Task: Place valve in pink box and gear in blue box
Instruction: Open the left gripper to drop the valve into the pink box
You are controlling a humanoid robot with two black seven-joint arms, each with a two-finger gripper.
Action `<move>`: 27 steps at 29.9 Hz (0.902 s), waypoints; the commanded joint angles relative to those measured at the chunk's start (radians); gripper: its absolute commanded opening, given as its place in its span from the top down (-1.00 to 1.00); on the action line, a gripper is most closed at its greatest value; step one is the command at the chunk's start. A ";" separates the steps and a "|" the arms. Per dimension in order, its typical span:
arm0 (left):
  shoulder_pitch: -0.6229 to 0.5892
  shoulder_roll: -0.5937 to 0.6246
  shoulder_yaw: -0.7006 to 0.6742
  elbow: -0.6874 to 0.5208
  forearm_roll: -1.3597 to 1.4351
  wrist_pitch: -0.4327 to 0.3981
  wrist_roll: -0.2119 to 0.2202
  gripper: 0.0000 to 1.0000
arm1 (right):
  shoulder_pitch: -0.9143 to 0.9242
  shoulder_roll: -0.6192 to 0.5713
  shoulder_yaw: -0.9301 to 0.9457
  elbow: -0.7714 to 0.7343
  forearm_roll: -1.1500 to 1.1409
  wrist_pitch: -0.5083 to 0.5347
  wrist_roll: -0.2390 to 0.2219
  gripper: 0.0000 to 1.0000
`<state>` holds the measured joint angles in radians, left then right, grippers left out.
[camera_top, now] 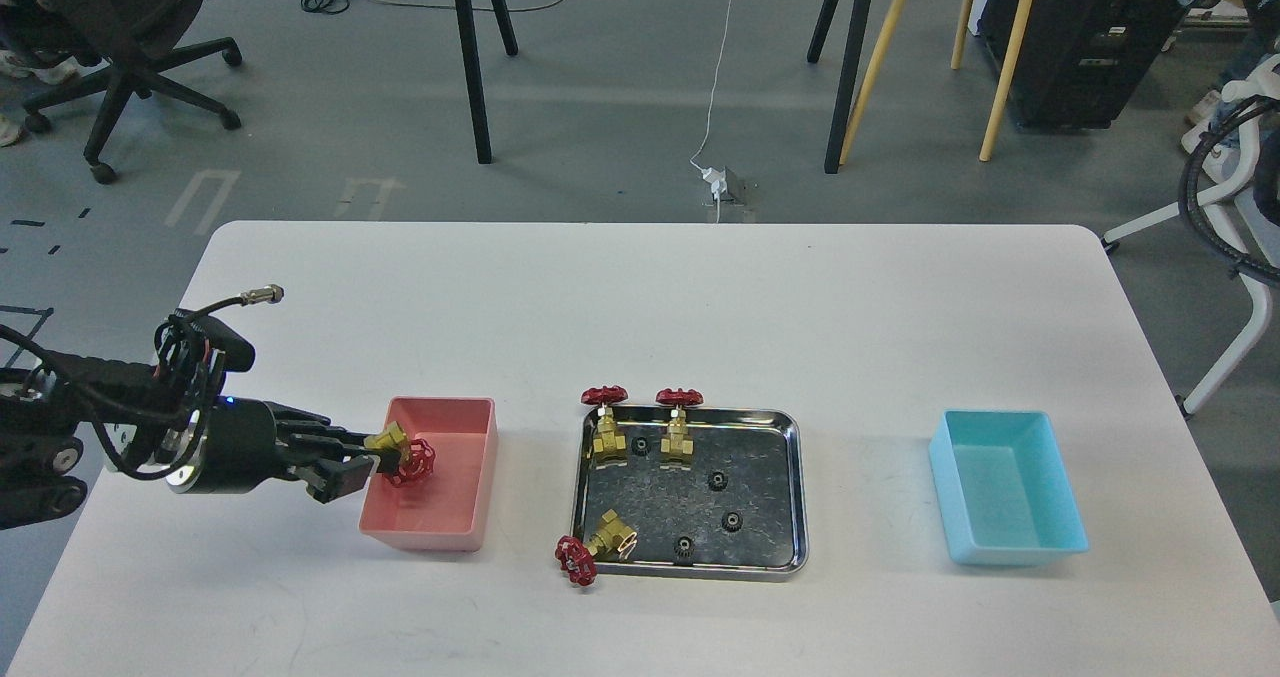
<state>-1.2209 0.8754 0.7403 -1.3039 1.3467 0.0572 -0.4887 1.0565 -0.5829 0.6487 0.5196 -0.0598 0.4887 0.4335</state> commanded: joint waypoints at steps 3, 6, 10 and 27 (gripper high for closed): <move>0.017 -0.033 -0.019 0.005 0.000 0.000 0.000 0.21 | -0.024 -0.003 0.000 0.002 0.002 0.000 0.001 -0.98; 0.017 -0.036 -0.021 0.011 0.000 0.000 0.000 0.14 | -0.027 -0.008 -0.001 0.003 0.000 0.000 0.002 -0.98; 0.015 -0.036 -0.035 0.009 -0.003 0.000 0.000 0.05 | -0.039 -0.002 -0.014 0.008 -0.012 0.000 0.004 -0.98; 0.023 0.048 -0.439 -0.075 -0.455 -0.013 0.000 -0.27 | 0.094 0.015 -0.302 0.273 -0.702 0.000 0.005 -0.98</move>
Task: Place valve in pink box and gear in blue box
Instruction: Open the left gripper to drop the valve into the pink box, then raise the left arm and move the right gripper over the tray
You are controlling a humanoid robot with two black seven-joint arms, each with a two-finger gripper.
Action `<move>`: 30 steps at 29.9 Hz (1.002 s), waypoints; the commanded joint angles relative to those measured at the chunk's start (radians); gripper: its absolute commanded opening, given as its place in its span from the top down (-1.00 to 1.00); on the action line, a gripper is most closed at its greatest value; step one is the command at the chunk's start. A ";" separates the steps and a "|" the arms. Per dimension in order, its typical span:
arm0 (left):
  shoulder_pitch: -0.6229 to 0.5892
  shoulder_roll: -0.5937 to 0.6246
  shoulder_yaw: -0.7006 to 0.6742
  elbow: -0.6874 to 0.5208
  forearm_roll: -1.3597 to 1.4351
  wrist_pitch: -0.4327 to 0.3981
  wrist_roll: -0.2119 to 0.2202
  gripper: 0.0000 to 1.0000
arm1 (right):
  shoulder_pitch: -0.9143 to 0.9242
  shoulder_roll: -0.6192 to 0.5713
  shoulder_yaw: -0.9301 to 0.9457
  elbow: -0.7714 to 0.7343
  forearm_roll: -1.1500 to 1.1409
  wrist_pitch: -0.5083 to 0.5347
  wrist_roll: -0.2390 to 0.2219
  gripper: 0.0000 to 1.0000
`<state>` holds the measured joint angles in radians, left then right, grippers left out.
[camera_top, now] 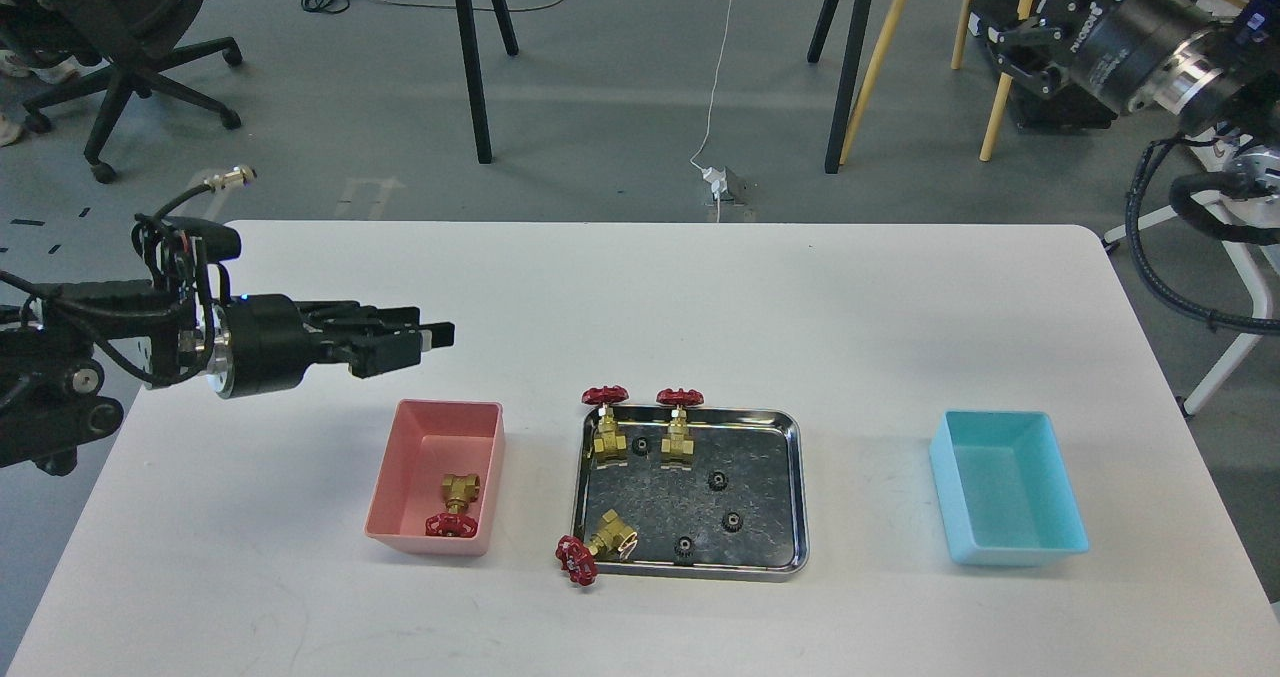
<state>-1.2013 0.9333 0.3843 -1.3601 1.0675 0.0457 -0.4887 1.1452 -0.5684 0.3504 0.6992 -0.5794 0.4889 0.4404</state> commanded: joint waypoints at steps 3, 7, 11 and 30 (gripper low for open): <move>0.005 -0.047 -0.159 -0.088 -0.351 -0.003 0.000 -0.28 | -0.001 -0.008 -0.019 0.253 -0.315 0.000 -0.009 -0.98; 0.031 -0.109 -0.252 -0.149 -0.512 -0.001 0.000 -0.29 | 0.024 -0.060 -0.143 0.452 -0.505 0.000 -0.020 -0.98; 0.115 -0.218 -0.474 -0.154 -0.586 -0.018 0.000 -0.29 | 0.073 -0.084 -0.254 0.615 -0.680 0.000 -0.017 -0.98; 0.224 -0.513 -0.798 0.032 -0.761 -0.139 0.000 -0.38 | 0.156 0.106 -0.748 0.610 -1.082 0.000 -0.011 -0.98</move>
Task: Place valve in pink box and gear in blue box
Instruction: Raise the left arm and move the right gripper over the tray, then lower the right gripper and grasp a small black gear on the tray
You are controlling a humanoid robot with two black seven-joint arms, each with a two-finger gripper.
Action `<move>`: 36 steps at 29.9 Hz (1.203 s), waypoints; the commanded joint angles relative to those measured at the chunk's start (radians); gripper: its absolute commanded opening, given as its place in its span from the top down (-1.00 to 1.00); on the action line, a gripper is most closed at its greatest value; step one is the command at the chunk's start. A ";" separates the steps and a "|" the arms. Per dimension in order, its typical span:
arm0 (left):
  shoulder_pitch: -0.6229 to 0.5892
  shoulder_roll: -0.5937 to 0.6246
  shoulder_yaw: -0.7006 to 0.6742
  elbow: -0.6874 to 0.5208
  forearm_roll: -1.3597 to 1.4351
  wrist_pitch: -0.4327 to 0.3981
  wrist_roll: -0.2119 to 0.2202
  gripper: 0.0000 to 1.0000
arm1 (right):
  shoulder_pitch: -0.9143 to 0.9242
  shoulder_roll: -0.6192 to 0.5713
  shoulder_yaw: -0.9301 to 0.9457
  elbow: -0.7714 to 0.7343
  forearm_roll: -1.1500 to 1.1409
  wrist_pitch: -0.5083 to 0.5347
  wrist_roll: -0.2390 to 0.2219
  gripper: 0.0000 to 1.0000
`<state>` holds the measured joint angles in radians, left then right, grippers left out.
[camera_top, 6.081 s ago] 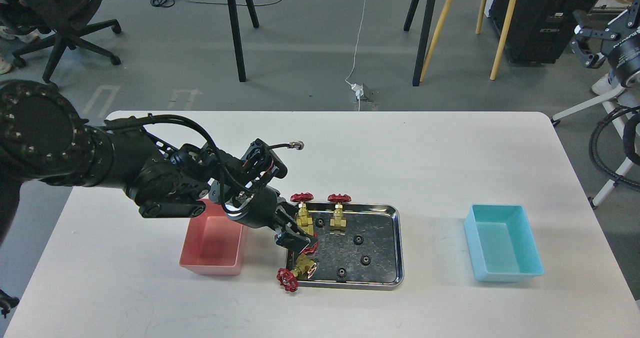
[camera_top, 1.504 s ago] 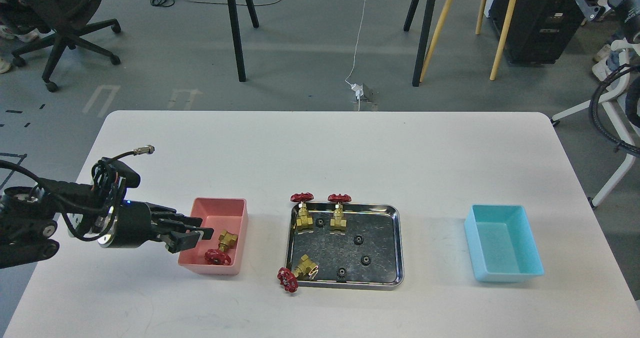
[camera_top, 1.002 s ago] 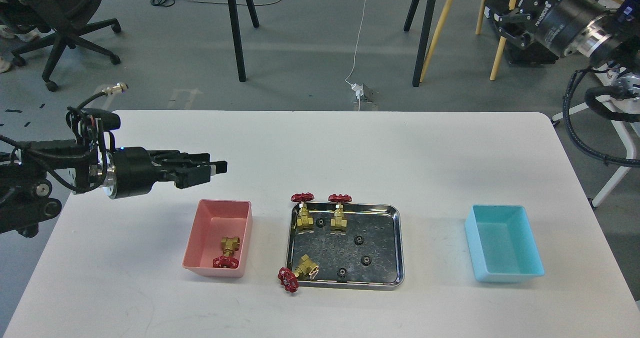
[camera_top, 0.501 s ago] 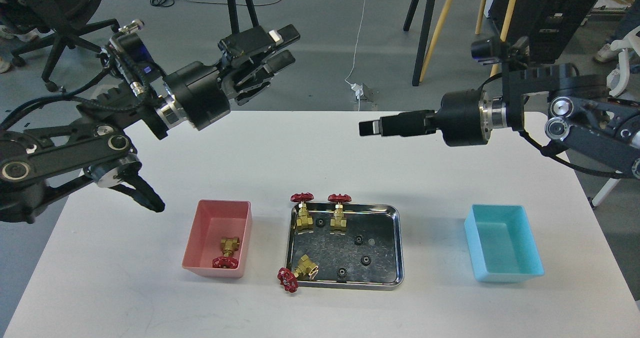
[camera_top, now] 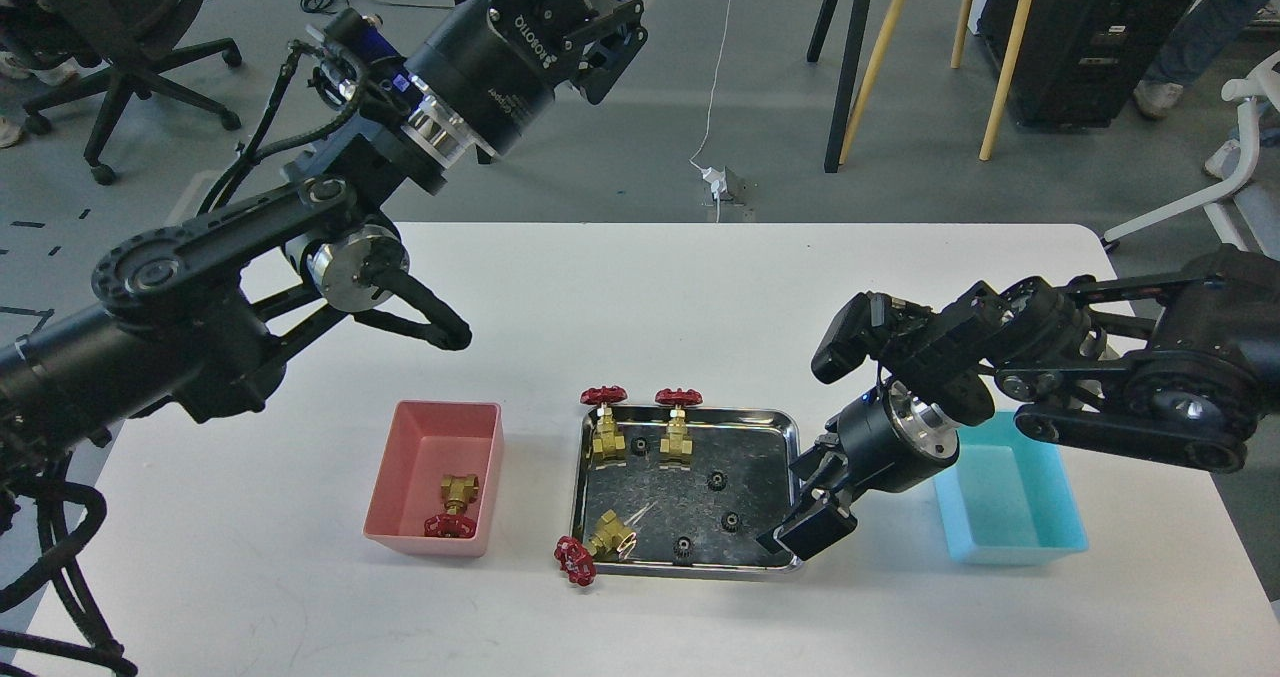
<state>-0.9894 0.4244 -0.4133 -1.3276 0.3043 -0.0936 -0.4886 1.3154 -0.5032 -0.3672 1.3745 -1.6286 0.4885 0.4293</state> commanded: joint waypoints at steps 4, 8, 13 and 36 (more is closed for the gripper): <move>0.043 -0.006 -0.001 0.001 0.006 -0.001 0.000 -0.39 | -0.038 0.161 -0.029 -0.167 -0.033 0.000 0.000 -0.96; 0.060 -0.044 -0.001 0.001 0.007 -0.002 0.000 -0.39 | -0.030 0.227 -0.021 -0.198 -0.034 0.000 -0.001 -0.85; 0.061 -0.050 -0.001 -0.001 0.007 -0.002 0.000 -0.39 | -0.025 0.328 -0.019 -0.245 -0.042 0.000 -0.006 -0.58; 0.098 -0.056 -0.006 -0.005 0.007 -0.002 0.000 -0.40 | -0.064 0.399 -0.065 -0.348 -0.215 0.000 -0.027 -0.25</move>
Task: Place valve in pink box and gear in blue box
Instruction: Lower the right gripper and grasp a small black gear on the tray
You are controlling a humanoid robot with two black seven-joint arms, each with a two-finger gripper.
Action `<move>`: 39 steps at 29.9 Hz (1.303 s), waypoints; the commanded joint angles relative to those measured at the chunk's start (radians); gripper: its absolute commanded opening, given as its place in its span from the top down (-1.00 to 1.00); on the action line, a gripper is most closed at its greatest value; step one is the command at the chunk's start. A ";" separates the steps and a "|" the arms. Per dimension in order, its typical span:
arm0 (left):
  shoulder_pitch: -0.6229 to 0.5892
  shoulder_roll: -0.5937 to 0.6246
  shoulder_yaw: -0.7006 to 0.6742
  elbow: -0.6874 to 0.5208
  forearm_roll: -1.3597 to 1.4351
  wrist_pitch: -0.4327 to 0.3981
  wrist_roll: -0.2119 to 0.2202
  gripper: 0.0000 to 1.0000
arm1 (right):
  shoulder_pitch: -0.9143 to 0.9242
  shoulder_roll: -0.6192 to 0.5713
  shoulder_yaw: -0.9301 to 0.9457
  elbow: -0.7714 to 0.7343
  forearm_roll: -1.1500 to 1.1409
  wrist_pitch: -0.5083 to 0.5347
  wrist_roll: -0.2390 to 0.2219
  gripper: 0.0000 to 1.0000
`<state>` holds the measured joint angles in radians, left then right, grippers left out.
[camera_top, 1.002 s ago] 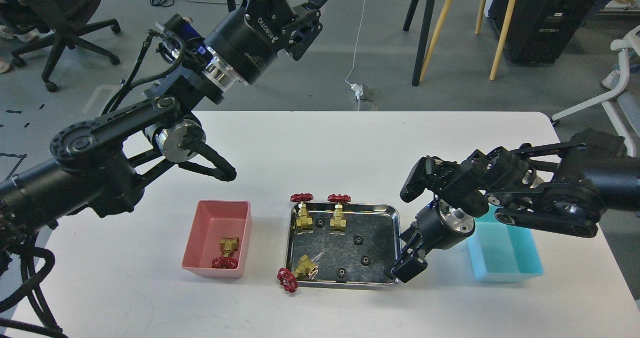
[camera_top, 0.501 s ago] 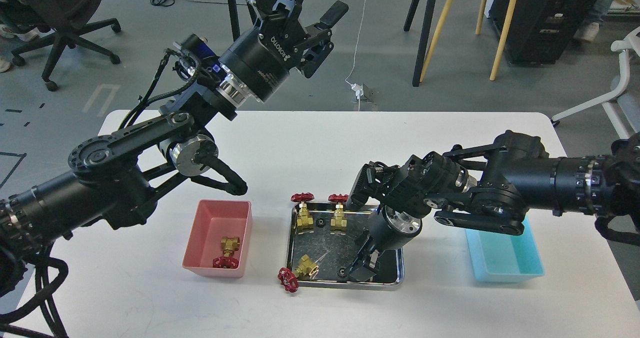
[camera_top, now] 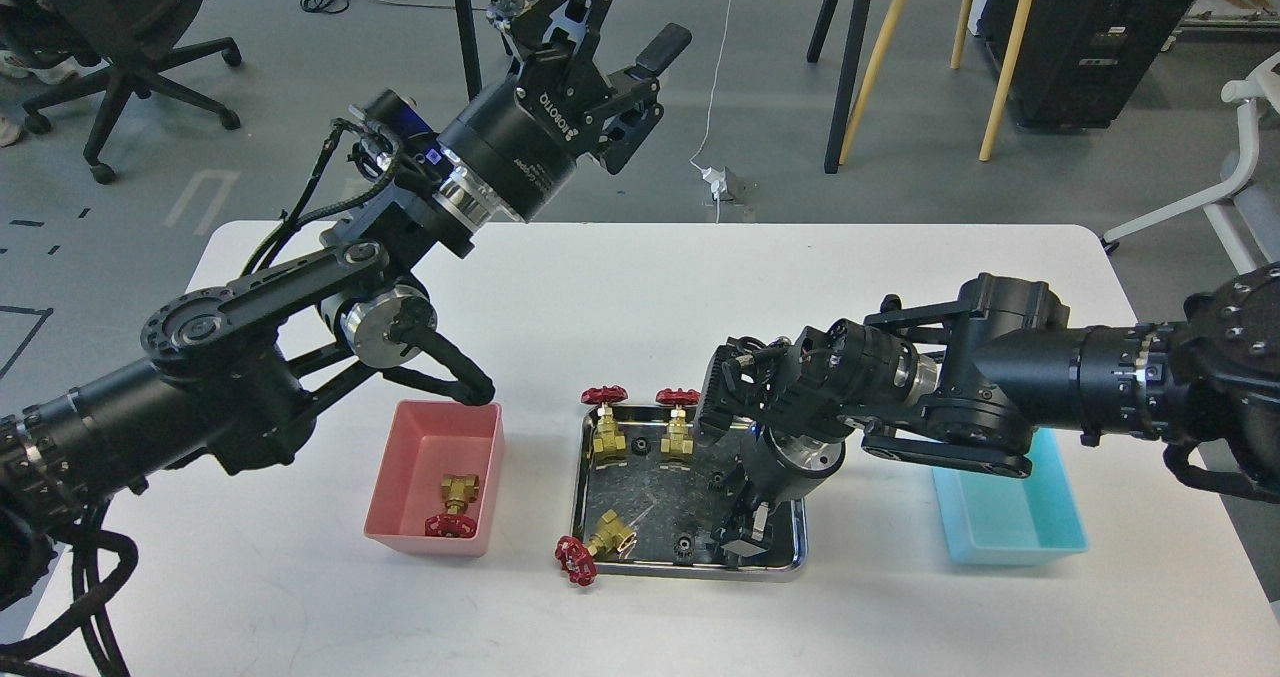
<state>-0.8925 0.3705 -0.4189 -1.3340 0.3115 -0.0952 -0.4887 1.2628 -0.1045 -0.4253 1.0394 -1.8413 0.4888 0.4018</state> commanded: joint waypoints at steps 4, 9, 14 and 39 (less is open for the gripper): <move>0.004 -0.007 0.000 -0.001 0.000 0.000 0.000 -0.40 | -0.019 0.003 -0.006 -0.028 -0.003 0.000 0.000 -0.25; 0.006 -0.012 0.000 -0.001 0.000 0.000 0.000 -0.40 | -0.016 0.017 -0.006 -0.028 -0.003 0.000 0.000 -0.25; 0.007 -0.012 0.000 -0.001 0.000 0.000 0.000 -0.40 | -0.016 0.020 -0.004 -0.028 -0.001 0.000 0.002 -0.23; 0.030 -0.012 0.000 -0.001 0.000 0.000 0.000 -0.40 | -0.029 0.035 -0.006 -0.030 -0.001 0.000 0.000 0.00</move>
<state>-0.8662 0.3589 -0.4189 -1.3346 0.3114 -0.0951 -0.4887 1.2344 -0.0698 -0.4302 1.0108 -1.8423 0.4887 0.4019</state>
